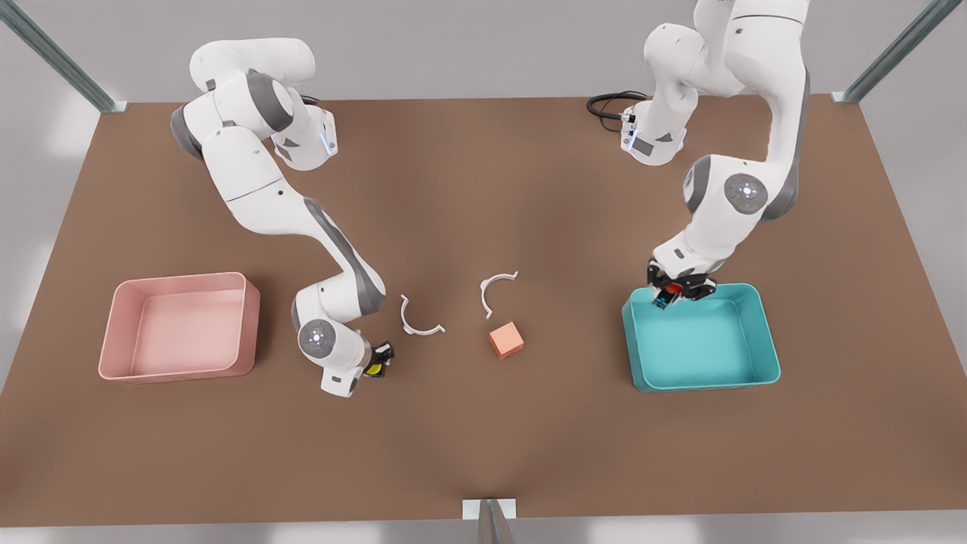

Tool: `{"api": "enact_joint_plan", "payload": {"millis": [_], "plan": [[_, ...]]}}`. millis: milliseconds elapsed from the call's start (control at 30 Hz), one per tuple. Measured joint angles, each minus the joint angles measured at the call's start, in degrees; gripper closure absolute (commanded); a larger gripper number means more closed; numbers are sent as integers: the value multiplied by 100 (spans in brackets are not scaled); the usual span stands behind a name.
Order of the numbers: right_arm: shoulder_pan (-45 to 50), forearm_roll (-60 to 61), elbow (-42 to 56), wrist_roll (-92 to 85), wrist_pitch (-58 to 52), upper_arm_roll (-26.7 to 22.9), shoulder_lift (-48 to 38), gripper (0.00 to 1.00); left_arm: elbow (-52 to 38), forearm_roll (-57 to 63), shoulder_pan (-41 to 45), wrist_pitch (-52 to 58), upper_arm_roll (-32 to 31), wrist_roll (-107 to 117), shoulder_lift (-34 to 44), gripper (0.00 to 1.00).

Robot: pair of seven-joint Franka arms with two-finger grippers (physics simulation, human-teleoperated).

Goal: Place the red button in the blue storage box with the left arm, and place the yellow button in the pink storage box with the right arm

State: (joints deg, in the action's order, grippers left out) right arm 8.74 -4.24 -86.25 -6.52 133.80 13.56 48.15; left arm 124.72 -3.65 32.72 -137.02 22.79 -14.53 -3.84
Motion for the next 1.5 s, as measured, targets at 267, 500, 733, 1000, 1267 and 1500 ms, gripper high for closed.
{"api": "enact_joint_plan", "payload": {"millis": [267, 500, 733, 1000, 1267, 1500], "plan": [[-20, -1, 3, -23, 22, -21, -202, 40, -789, -1034, -1580, 520, 254, -1570, -1662, 0], [-42, 19, -153, -73, 1, -5, -391, 53, -1498, -1495, -1564, 1057, 255, -2352, -1605, 0], [-410, 27, -1080, -132, -136, -46, -1819, 53, -3994, -836, -2411, 2979, -1335, -1320, -709, 0], [-1594, 239, -3306, -387, -223, -31, -4193, 52, -4113, 251, -2669, 3949, -2030, -179, -450, 0], [-2584, 568, -3205, -1331, -542, -652, -3742, 51, -4285, 455, -2678, 4217, -2032, 560, -466, 0], [-2595, 523, -2675, -1936, -490, -744, -2954, 0, -4286, 472, -2682, 4284, -2032, 978, -474, 0]]}}
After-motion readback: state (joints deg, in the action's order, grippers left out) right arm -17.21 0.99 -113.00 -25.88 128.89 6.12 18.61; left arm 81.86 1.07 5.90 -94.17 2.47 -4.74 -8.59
